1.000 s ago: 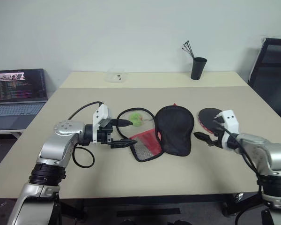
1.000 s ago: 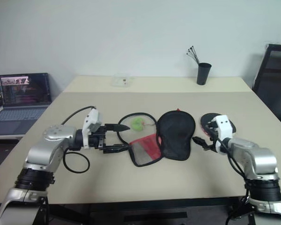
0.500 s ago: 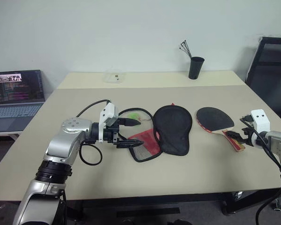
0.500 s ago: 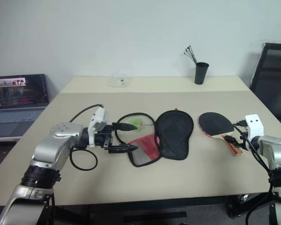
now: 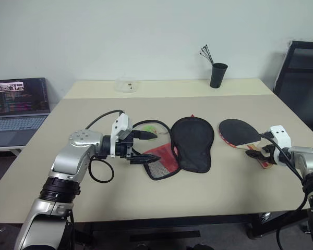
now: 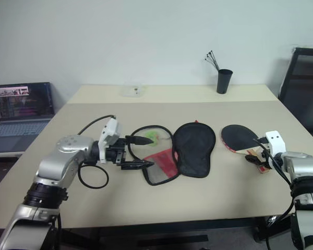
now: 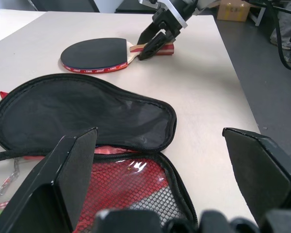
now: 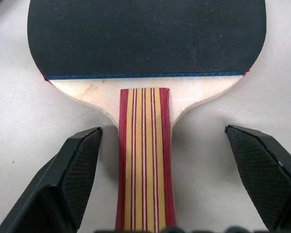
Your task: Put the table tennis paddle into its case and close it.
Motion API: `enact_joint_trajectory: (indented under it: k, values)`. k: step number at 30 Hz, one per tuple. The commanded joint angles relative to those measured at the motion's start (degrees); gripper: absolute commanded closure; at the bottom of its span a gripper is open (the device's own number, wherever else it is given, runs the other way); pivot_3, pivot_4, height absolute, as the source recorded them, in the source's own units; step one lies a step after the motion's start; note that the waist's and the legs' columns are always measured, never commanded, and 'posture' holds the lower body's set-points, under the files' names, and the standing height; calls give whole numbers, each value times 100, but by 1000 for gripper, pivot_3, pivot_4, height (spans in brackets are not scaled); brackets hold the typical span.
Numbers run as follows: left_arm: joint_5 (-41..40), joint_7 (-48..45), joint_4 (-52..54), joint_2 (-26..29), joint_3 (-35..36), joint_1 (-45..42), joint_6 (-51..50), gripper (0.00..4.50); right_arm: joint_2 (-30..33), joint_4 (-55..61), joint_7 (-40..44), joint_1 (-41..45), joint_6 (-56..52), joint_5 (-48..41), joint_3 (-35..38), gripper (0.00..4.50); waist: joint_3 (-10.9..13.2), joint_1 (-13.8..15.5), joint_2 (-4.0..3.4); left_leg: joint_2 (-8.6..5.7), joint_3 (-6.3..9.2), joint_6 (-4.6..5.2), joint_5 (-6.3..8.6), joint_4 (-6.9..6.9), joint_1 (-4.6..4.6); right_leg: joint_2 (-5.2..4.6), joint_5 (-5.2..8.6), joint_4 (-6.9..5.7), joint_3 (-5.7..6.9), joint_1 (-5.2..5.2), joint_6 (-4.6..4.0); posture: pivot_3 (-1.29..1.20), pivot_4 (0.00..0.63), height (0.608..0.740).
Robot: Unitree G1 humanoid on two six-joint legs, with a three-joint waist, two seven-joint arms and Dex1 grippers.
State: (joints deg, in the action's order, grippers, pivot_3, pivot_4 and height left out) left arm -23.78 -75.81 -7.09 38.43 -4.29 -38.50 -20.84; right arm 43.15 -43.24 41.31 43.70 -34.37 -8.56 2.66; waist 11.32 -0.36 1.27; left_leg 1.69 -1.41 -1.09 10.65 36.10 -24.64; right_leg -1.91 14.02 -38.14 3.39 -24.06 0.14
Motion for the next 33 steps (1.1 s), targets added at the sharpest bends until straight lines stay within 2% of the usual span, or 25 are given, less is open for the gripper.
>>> enact_joint_trajectory:
  k: [1, 2, 5, 13, 14, 19, 25, 29, 33]
  values:
    - [-54, 1, 119, 66, 165, -53, 66, 0, -61, -152, 6, 192, 142, 95, 5, 40, -1, -1, 1, 0, -1, 0, 0, 1, 0, 0, -1, 0, 0, 0, 0, 0, 150, 740]
    - [-52, 7, 109, 58, 162, -53, 71, 0, -85, -188, 7, 210, 149, 118, 6, 40, -1, -2, 1, 1, -2, 0, 0, 1, 2, 0, -1, 0, -2, 1, 1, 0, 150, 740]
    - [-32, 22, 74, 41, 151, -51, 103, 0, -143, -245, -5, 226, 148, 180, -21, 652, -1, -5, 2, 1, -9, 0, 0, 2, 6, 0, -4, -1, -13, 1, 2, 0, 150, 740]
    - [49, 46, -108, 128, 212, -66, 207, 0, -242, -105, -183, 125, 123, 256, 60, 3285, -3, -6, 5, 1, -26, 0, 0, 1, 19, 3, -6, -6, -49, 3, 5, 0, 150, 740]
    - [39, 77, -100, 154, 249, -33, 201, 0, -250, -71, -278, 117, 182, 251, 119, 3405, -3, -6, 5, 1, -30, 0, 0, 1, 23, 3, -7, -6, -53, 5, 5, 0, 150, 740]
    - [-45, 194, 54, 401, 506, 305, 129, 0, -156, 448, -538, 222, -1, 27, 515, 3404, -2, -19, 4, 2, -44, 0, 0, 1, 29, 3, -14, -7, -72, 2, 8, 0, 150, 740]
    - [-145, 375, 340, 601, 774, 731, -21, 0, -202, 2374, -541, -39, -1238, -470, 800, 3404, -1, -14, 2, 5, -46, 0, 1, -6, 22, 3, -14, -3, -85, -11, 9, 0, 150, 740]
    - [-185, 462, 506, 597, 829, 873, -92, 0, -677, 3906, -881, -292, -2314, -897, 849, 3404, -2, -13, 3, 10, -45, 0, 1, -4, 24, 5, -14, -5, -84, -10, 9, 0, 150, 740]
    - [-217, 541, 625, 559, 817, 925, -151, 0, -1588, 5111, -1575, -542, -3167, -1153, 882, 3404, -3, -10, 5, 14, -43, 0, 1, -4, 25, 9, -14, -8, -79, -8, 9, 0, 150, 740]
